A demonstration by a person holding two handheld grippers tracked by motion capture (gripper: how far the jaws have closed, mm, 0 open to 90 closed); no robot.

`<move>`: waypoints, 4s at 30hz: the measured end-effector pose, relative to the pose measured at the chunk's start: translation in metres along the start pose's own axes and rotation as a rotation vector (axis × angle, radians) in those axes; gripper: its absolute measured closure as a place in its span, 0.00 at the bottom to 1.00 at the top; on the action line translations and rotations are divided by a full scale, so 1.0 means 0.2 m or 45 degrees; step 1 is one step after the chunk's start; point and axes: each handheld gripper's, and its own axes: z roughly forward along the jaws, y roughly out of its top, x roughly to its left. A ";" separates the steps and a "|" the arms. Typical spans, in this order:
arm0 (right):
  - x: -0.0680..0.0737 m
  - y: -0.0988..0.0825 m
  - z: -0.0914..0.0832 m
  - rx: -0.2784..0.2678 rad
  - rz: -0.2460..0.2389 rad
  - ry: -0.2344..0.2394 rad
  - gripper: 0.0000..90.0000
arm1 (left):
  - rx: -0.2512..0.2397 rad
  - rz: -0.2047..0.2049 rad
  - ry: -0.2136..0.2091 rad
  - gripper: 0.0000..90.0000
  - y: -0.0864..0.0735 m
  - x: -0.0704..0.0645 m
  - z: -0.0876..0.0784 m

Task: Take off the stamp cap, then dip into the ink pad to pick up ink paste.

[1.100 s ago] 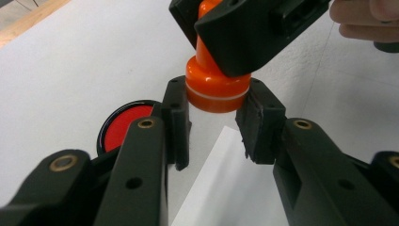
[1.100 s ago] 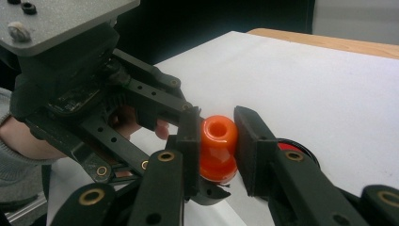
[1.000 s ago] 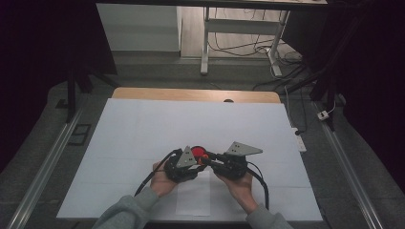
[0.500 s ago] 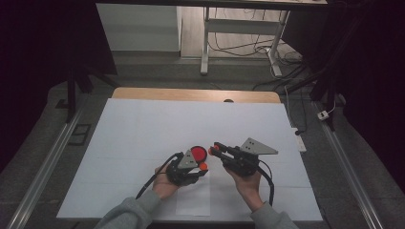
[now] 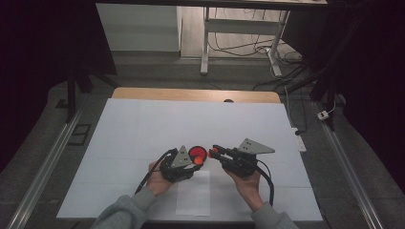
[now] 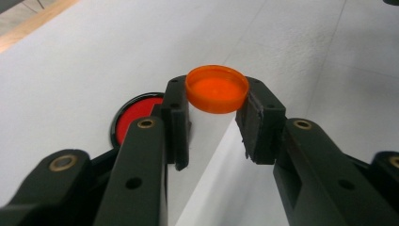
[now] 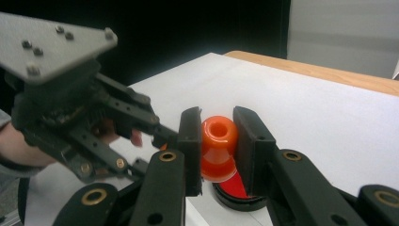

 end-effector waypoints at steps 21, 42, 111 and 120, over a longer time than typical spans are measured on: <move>-0.01 0.00 -0.01 -0.009 -0.002 -0.013 0.81 | -0.005 -0.067 0.057 0.72 -0.11 0.10 -0.18; -0.02 0.00 0.00 -0.006 -0.003 -0.024 0.81 | 0.018 -0.228 0.150 0.72 -0.35 0.16 -0.43; -0.04 -0.02 0.24 0.140 -0.034 -0.020 0.81 | 0.000 -0.316 0.168 0.72 -0.47 0.19 -0.54; -0.05 -0.04 0.28 0.174 -0.031 -0.018 0.81 | -0.005 -0.321 0.176 0.72 -0.47 0.19 -0.54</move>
